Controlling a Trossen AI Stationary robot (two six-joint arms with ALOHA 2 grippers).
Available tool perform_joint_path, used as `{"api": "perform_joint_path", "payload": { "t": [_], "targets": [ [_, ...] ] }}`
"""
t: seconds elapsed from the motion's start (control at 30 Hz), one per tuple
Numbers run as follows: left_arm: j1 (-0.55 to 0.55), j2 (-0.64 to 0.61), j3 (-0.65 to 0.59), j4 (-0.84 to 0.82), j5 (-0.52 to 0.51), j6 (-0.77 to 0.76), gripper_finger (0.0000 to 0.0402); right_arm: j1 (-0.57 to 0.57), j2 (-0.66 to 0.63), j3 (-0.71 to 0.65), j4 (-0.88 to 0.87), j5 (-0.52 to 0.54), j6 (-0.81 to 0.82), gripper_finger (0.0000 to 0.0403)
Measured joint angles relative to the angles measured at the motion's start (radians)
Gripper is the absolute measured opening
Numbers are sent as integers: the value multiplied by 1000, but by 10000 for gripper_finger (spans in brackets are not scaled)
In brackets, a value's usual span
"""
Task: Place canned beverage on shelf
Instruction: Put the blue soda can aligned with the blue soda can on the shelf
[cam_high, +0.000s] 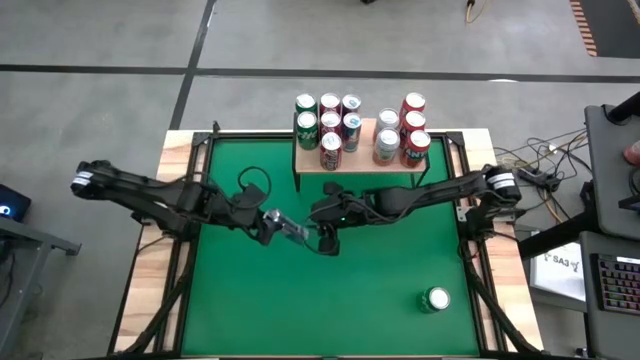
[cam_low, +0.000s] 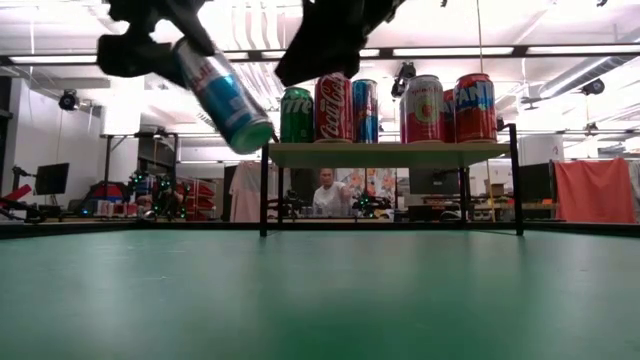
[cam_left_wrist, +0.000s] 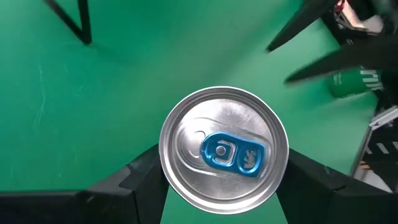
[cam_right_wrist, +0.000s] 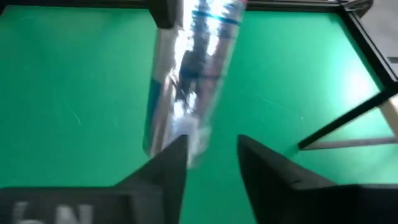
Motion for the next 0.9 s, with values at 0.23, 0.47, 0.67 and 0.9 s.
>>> {"api": "perform_joint_path", "payload": {
  "t": [0.23, 0.47, 0.67, 0.9],
  "targets": [
    [0, 96, 96, -8, -21, 88, 227, 22, 44, 56, 0, -3, 4, 242],
    [-2, 149, 182, -25, -48, 155, 227, 26, 44, 60, -2, 2, 32, 298],
    [-2, 184, 248, -30, -63, 214, 227, 26, 51, 57, -1, 3, 30, 307],
    [-2, 213, 305, -29, -85, 314, 236, 25, 53, 57, 10, 57, 44, 235]
  ]
}}
